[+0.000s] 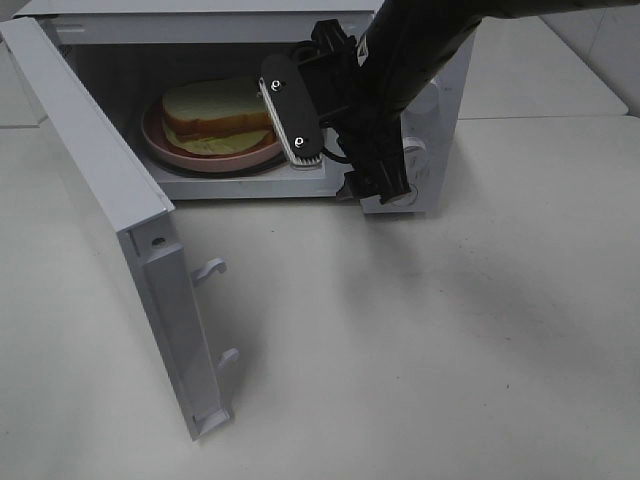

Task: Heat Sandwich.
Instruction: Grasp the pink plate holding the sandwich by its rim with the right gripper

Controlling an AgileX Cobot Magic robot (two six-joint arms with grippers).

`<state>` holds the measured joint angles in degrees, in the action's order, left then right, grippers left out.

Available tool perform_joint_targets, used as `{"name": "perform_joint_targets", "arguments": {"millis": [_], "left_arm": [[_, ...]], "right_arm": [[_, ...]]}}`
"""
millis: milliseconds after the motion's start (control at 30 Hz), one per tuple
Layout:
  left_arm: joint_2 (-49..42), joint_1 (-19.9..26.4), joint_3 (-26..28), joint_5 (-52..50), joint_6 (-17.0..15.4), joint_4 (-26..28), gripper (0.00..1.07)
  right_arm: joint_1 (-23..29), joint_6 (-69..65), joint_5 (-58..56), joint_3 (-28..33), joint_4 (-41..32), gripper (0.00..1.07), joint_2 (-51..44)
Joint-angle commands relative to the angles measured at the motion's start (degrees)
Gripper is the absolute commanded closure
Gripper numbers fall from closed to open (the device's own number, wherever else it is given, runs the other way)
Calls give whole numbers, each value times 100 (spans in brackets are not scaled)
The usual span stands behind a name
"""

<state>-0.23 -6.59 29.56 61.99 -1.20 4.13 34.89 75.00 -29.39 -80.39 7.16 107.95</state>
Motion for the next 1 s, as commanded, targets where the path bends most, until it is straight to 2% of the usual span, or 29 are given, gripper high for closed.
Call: {"name": "perform_joint_targets", "arguments": {"millis": [33, 233, 367, 533, 633, 1000], "left_arm": [[-40, 6, -6, -57, 17, 40, 9], [-40, 6, -6, -57, 17, 40, 9], [-40, 6, -6, -57, 17, 40, 9], [-40, 6, -6, -57, 17, 40, 9], [-40, 6, -6, -57, 17, 40, 9], [-40, 6, -6, -57, 17, 40, 9]], "right_arm": [[40, 69, 120, -218, -11, 20, 218], [80, 40, 183, -590, 17, 20, 596], [80, 40, 229, -1123, 17, 21, 1094], [80, 40, 264, -1369, 17, 22, 1318], [80, -6, 264, -1793, 17, 22, 1707], [80, -120, 143, -2475, 17, 24, 2349]]}}
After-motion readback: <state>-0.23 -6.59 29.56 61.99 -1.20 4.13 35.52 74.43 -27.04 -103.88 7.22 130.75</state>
